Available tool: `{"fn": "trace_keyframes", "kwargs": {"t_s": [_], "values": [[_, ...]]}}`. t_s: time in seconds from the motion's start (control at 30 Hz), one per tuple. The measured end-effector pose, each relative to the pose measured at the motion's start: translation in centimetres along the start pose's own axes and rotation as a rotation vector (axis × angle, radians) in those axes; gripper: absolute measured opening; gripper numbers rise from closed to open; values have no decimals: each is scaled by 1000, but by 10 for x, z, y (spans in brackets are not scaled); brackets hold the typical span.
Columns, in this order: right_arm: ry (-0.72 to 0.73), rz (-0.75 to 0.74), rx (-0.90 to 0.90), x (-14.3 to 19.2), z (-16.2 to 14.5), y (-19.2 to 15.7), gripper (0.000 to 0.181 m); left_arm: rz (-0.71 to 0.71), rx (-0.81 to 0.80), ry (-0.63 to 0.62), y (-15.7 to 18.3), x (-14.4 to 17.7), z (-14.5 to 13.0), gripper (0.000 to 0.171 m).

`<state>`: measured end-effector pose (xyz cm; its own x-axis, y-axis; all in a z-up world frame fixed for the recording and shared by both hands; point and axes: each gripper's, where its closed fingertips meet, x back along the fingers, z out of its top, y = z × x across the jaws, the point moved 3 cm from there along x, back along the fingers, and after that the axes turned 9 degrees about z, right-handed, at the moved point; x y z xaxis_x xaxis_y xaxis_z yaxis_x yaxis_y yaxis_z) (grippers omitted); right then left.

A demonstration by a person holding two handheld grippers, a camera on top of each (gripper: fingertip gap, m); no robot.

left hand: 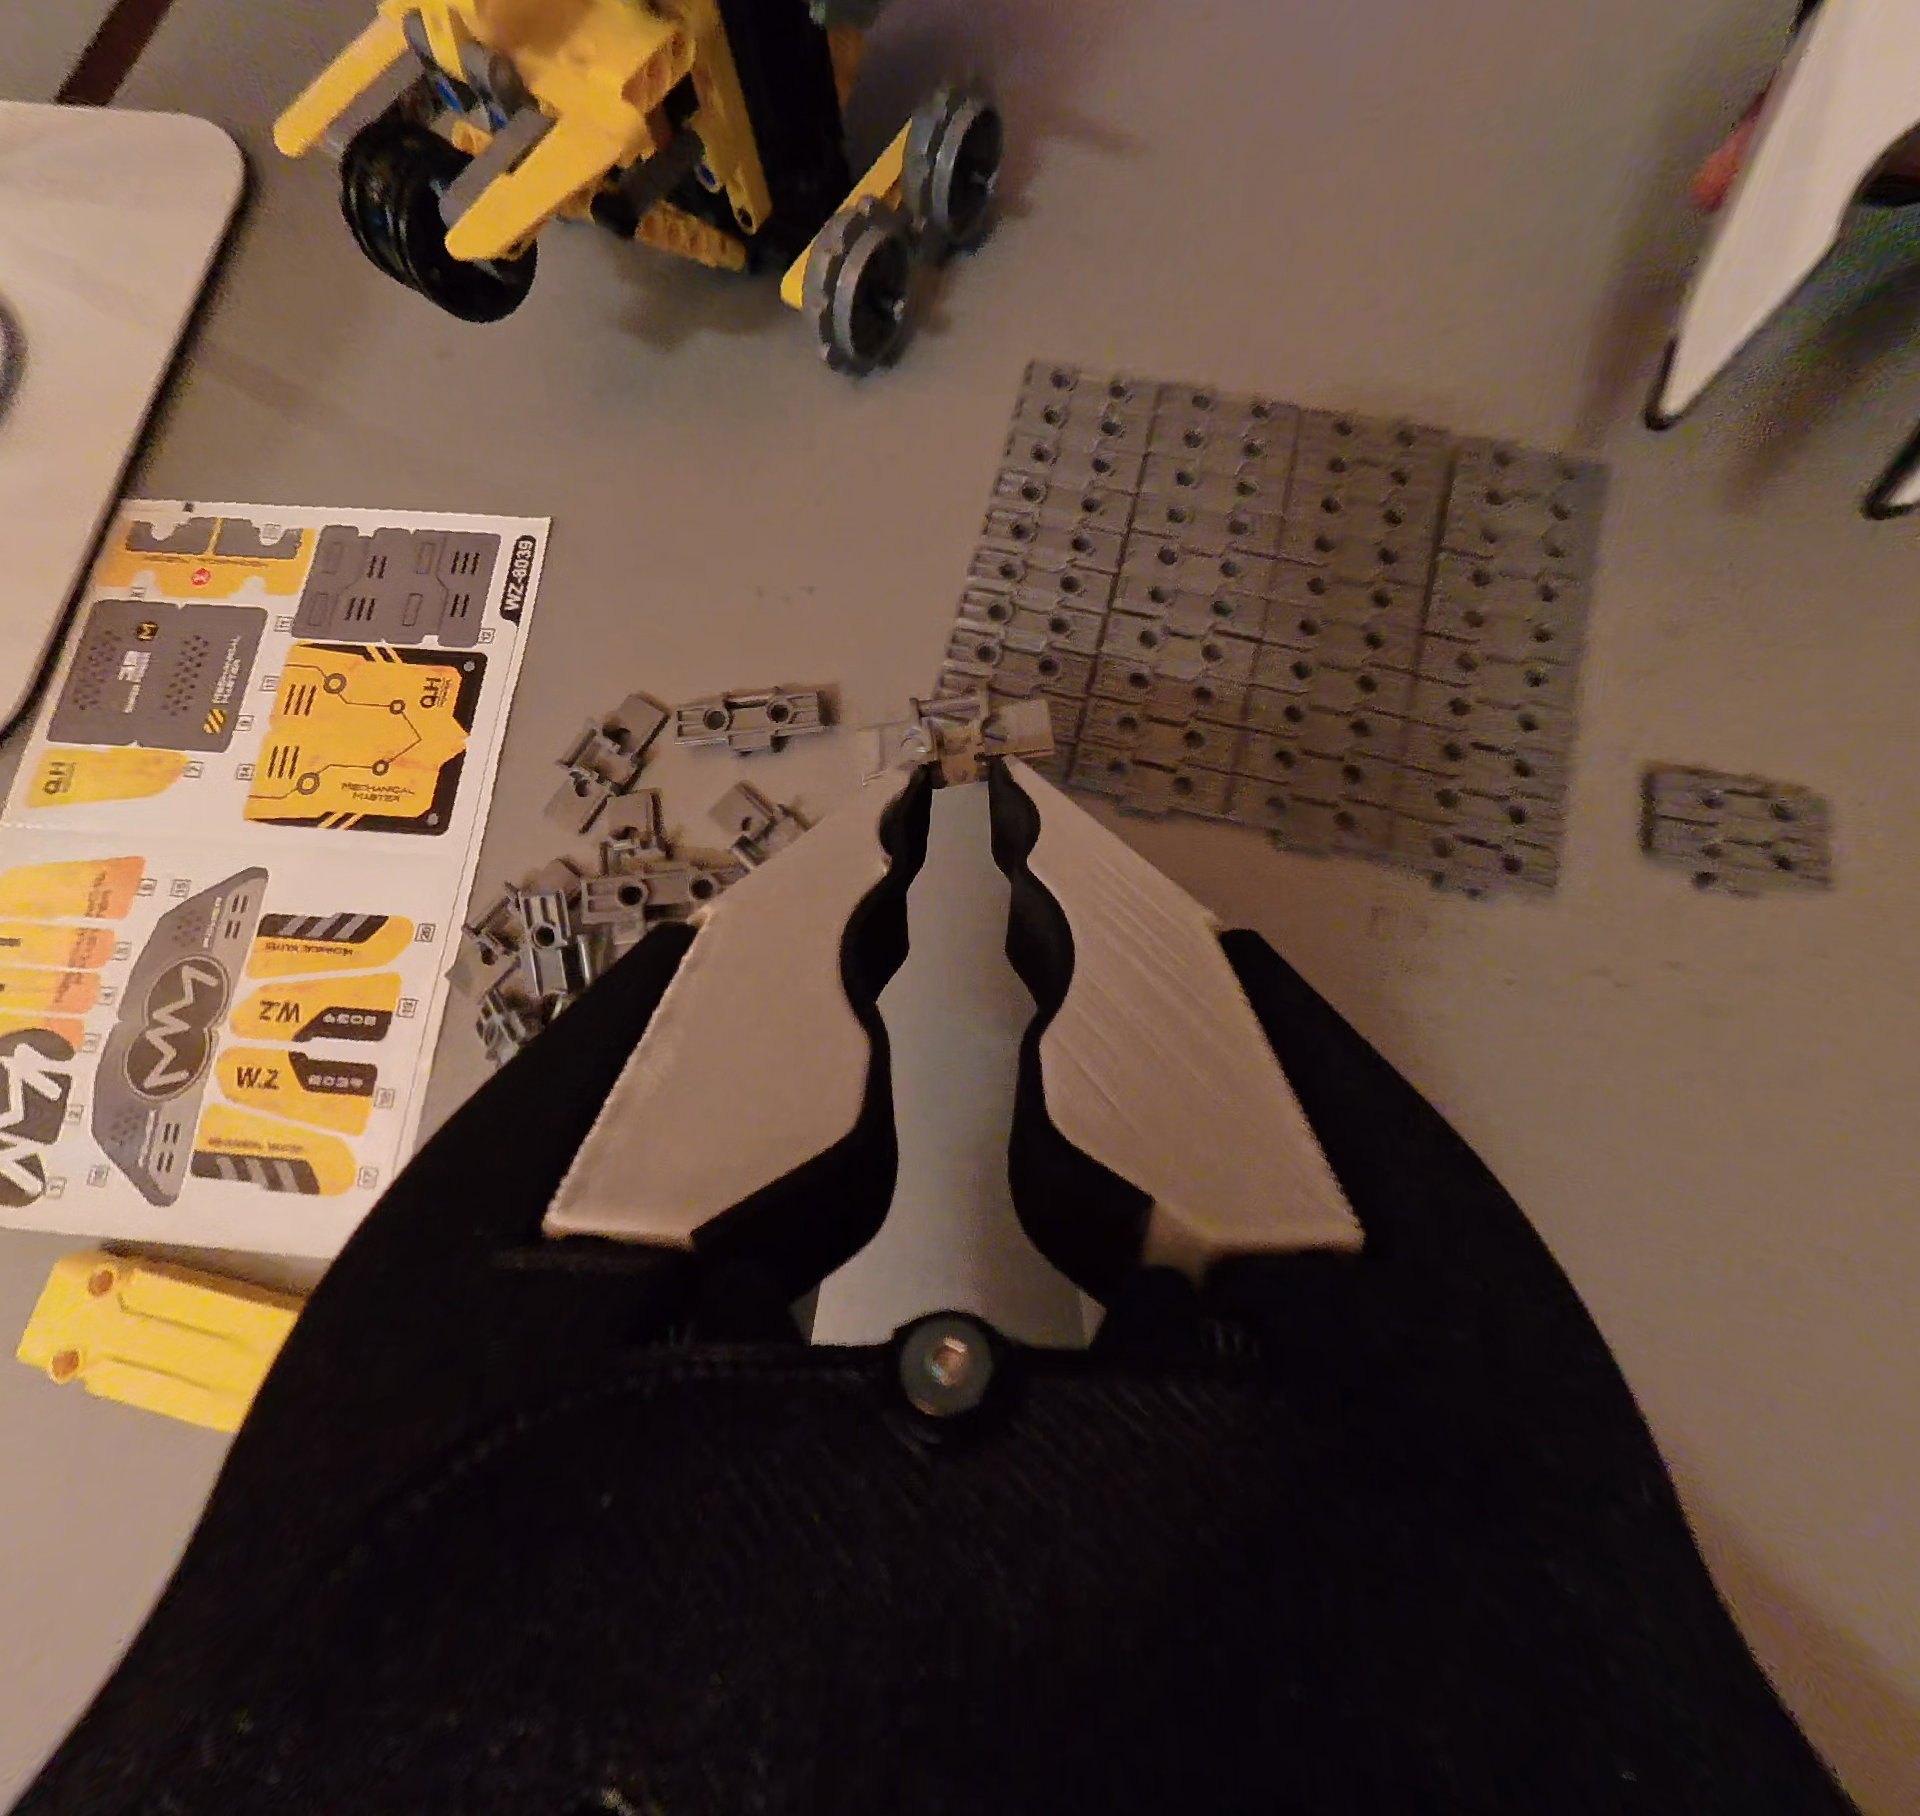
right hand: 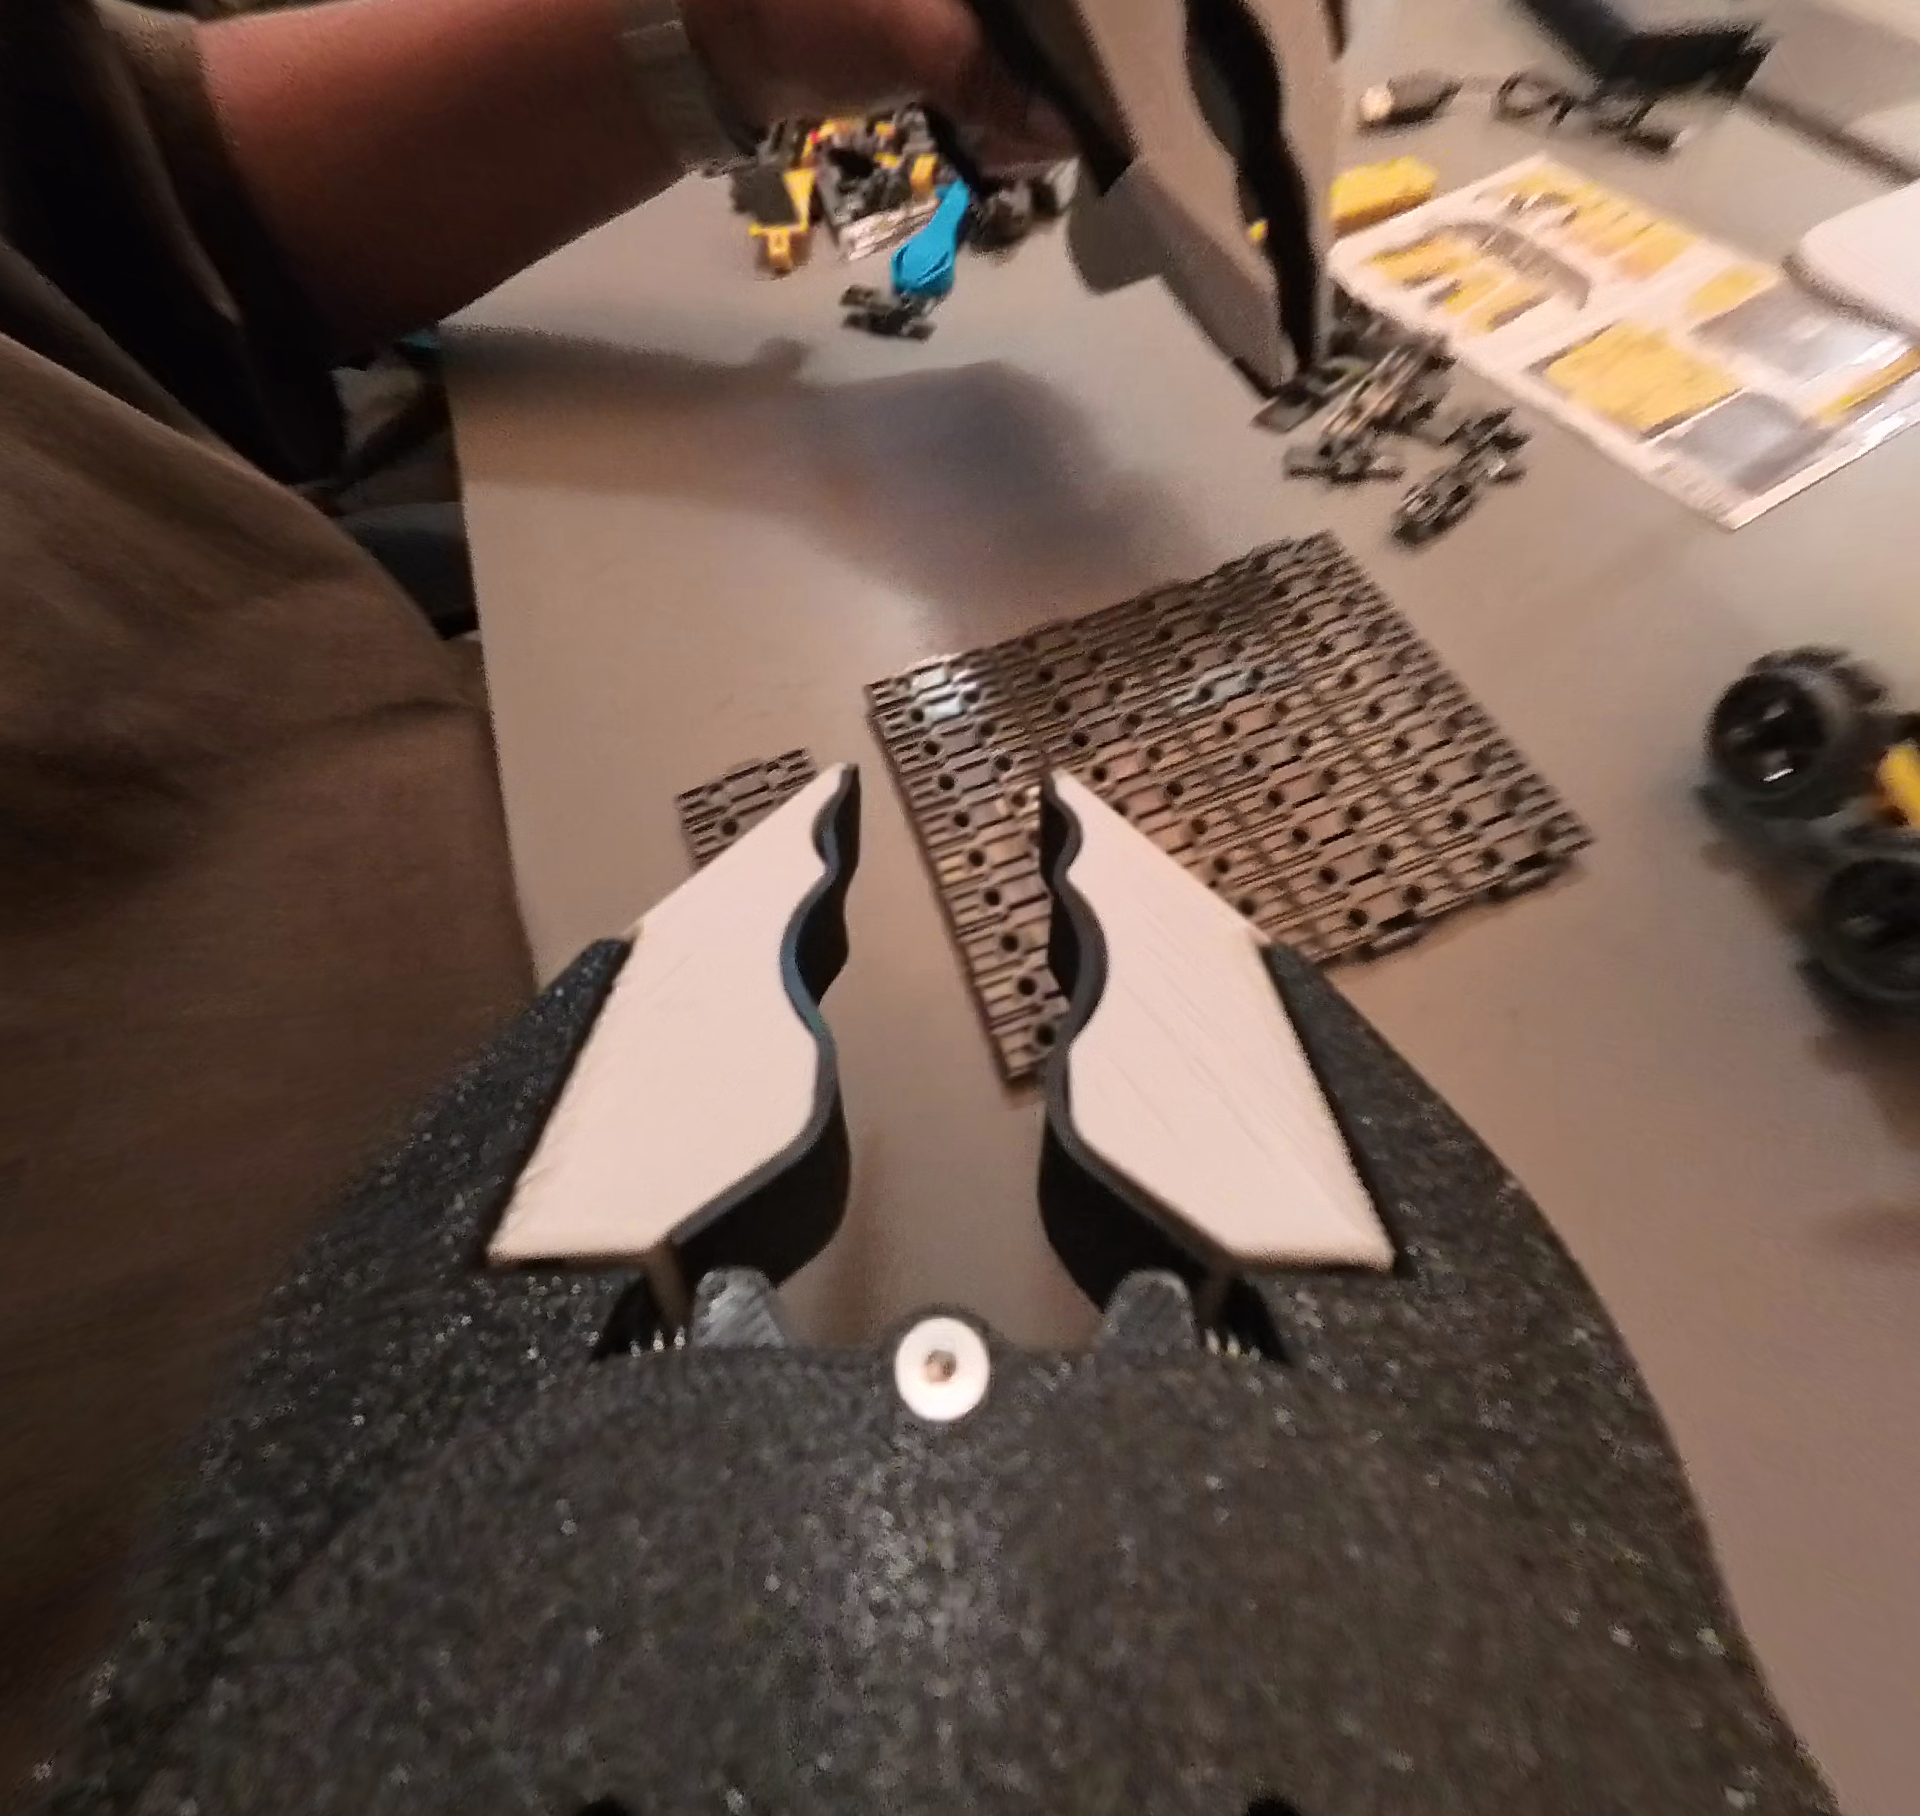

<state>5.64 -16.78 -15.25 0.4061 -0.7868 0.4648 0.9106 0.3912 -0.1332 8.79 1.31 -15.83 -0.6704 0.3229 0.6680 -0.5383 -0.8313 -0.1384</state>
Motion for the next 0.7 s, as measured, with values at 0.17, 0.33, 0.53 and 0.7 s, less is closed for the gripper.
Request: {"fn": "trace_keyframes", "kwargs": {"t_s": [0.17,0.33,0.53,0.7], "values": [[77,-154,266,3,24,4,33,-116,51,83,42,25,18,9],[122,-154,552,0,38,-11,30,-366,85,133,102,37,34,9],[73,-188,839,-4,35,-26,19,-623,151,170,142,46,41,9],[82,-200,913,-9,31,-37,10,-641,168,166,144,41,39,9]]}}
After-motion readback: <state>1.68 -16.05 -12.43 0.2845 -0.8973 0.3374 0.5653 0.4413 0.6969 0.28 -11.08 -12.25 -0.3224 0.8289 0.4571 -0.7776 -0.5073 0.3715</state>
